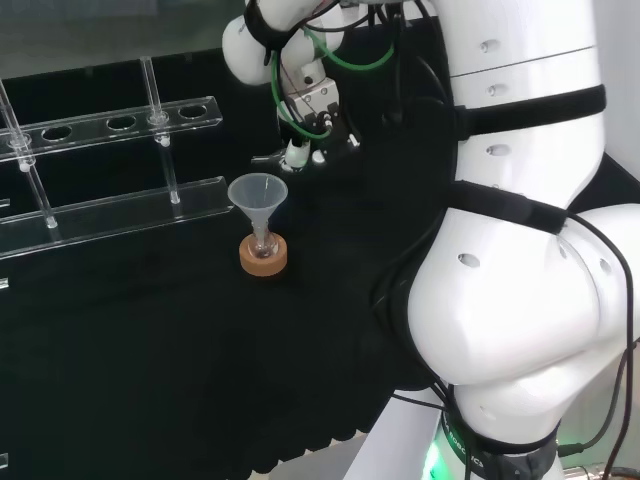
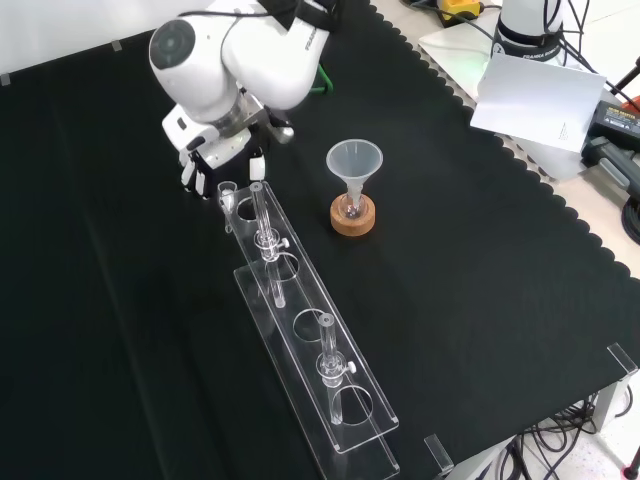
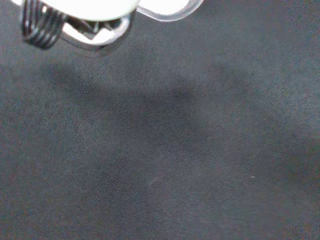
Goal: Pick up the weighing funnel.
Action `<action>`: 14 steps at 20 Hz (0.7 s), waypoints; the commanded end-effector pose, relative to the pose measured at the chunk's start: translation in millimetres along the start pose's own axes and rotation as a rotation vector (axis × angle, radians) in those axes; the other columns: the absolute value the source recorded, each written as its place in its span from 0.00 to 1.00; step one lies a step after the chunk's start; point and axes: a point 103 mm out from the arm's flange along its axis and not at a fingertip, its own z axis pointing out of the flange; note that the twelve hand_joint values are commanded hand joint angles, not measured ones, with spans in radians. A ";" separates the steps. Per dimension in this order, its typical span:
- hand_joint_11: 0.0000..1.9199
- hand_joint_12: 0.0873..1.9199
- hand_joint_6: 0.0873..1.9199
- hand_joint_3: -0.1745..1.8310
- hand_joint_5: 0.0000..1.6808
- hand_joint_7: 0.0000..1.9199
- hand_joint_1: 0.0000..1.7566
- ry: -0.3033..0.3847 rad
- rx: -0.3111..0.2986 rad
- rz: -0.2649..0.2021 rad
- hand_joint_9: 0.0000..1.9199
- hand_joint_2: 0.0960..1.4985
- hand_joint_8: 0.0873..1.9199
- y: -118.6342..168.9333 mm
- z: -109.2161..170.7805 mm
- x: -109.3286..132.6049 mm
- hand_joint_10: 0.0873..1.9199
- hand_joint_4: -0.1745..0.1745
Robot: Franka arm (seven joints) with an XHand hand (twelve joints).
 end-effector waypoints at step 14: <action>0.51 0.46 0.22 0.37 0.81 0.39 0.65 0.032 -0.053 0.066 0.61 0.41 0.29 -89.8 -61.7 -33.0 0.09 1.00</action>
